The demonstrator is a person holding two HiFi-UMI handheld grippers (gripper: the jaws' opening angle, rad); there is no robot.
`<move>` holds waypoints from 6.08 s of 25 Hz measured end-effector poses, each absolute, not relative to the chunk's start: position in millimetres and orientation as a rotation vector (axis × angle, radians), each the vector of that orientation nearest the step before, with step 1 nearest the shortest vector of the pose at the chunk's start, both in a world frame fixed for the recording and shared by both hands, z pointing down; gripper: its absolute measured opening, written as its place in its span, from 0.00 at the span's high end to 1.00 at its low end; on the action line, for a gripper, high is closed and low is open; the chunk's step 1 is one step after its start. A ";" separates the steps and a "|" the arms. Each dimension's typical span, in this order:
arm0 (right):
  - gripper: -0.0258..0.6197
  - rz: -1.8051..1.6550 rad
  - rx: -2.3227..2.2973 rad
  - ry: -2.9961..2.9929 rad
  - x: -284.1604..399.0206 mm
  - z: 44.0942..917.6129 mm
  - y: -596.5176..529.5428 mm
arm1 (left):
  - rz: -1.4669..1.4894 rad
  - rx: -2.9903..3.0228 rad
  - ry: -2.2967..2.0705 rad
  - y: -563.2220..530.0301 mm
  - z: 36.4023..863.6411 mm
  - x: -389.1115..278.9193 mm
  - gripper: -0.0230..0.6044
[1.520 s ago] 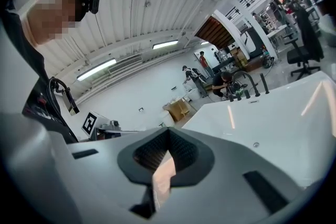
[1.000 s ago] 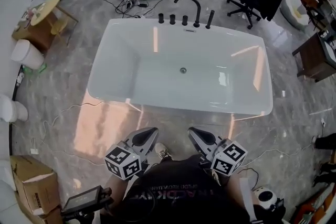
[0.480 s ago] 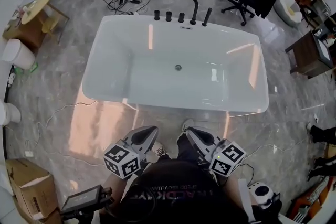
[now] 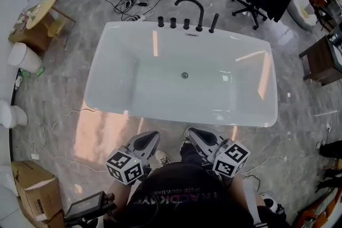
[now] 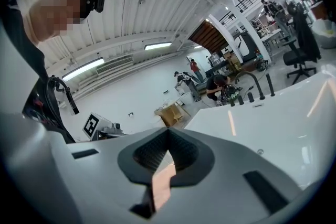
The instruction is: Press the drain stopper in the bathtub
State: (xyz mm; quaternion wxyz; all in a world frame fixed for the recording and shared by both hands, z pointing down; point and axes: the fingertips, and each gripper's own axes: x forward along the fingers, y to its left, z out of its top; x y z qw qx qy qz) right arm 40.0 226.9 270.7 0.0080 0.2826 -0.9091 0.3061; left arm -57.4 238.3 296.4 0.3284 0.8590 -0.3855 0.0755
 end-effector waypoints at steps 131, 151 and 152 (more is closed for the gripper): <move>0.93 1.148 0.899 -1.588 84.6 1081.0 -236.7 | 0.303 1.991 -0.853 -34.0 671.5 -84.2 0.95; 0.94 1.194 1.253 -2.278 154.7 616.5 -151.6 | 0.250 2.133 -0.921 -7.9 520.0 -87.3 0.95; 0.94 1.182 1.265 -2.312 154.2 589.0 -148.4 | 0.250 2.149 -0.914 -10.9 504.9 -84.8 0.95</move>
